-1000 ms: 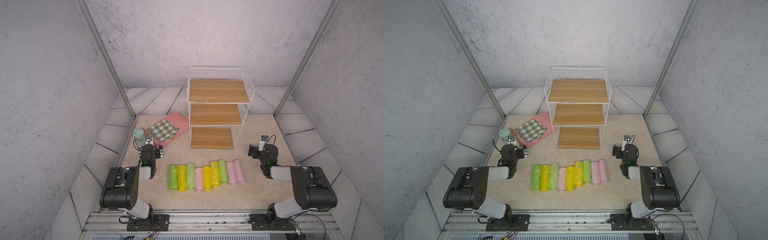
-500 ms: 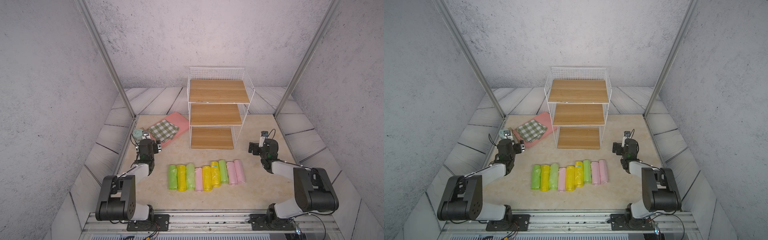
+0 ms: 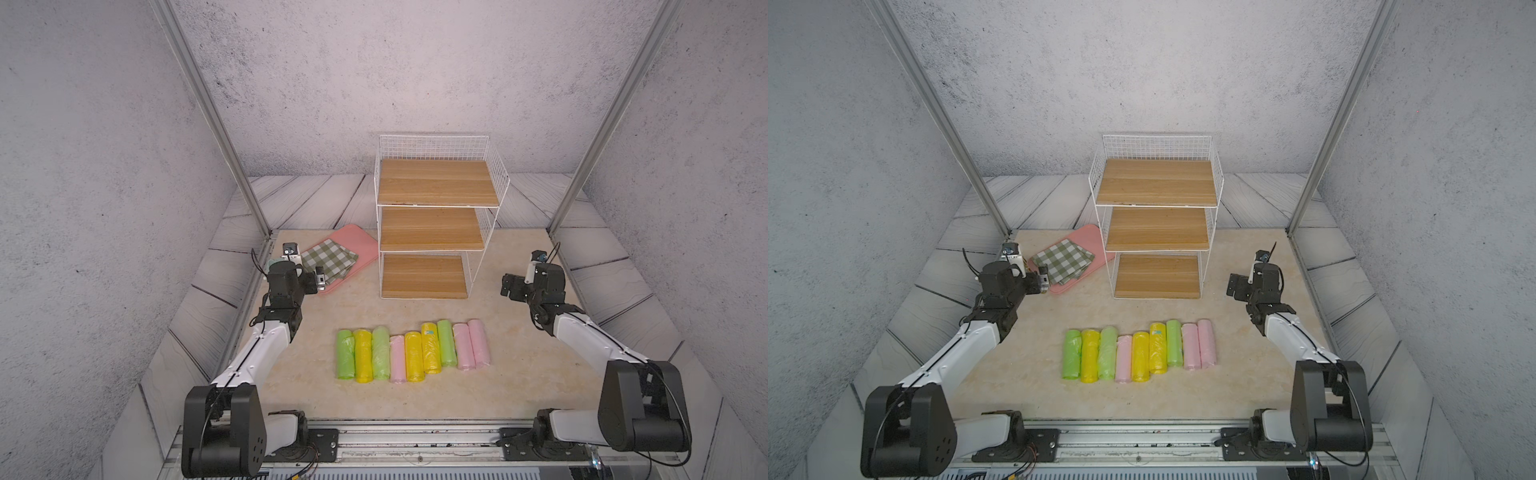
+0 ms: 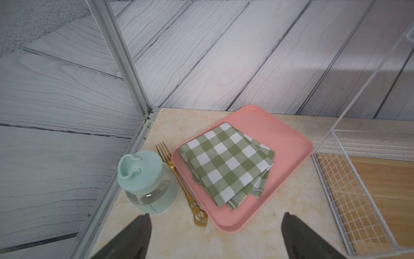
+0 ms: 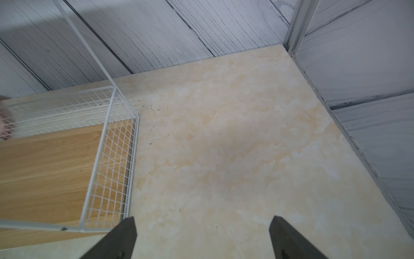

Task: Sort the rolls of trash bags by color and place them on the shelf
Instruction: Pick up the roll of trash bags from the center of the board.

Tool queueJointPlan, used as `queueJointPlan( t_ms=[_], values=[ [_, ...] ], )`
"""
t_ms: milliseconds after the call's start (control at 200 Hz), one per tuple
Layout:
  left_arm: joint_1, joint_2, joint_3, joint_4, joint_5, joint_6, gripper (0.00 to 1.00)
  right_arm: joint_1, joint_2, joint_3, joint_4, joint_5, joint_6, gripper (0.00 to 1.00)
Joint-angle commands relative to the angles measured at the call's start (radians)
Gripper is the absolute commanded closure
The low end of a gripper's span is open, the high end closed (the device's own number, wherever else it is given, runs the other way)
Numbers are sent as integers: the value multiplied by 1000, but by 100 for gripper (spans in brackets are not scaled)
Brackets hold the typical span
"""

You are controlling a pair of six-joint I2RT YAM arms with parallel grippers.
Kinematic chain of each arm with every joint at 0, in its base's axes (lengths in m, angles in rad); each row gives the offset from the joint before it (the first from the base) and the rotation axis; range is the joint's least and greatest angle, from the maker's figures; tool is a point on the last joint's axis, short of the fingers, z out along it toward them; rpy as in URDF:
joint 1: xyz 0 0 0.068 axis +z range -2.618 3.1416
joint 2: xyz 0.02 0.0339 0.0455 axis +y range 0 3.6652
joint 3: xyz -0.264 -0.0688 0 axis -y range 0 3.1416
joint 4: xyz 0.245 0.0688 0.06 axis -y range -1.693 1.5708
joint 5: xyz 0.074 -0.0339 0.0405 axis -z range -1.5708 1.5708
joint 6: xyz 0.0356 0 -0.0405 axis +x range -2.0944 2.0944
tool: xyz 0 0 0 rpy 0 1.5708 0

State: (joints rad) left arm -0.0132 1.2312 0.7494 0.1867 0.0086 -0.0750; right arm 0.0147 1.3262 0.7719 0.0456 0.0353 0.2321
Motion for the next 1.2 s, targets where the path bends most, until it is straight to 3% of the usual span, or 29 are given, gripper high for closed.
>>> queueJointPlan(
  t_ms=[0, 385, 1196],
  values=[
    [-1, -51, 39, -119, 96, -12, 3, 4, -71, 42, -168, -51, 71, 4],
    [-95, -172, 95, -339, 181, -11, 3, 23, -187, 48, -402, -130, 178, 6],
    [-316, -288, 102, -630, 259, -48, 3, 115, -382, -112, -678, -101, 240, 9]
  ],
)
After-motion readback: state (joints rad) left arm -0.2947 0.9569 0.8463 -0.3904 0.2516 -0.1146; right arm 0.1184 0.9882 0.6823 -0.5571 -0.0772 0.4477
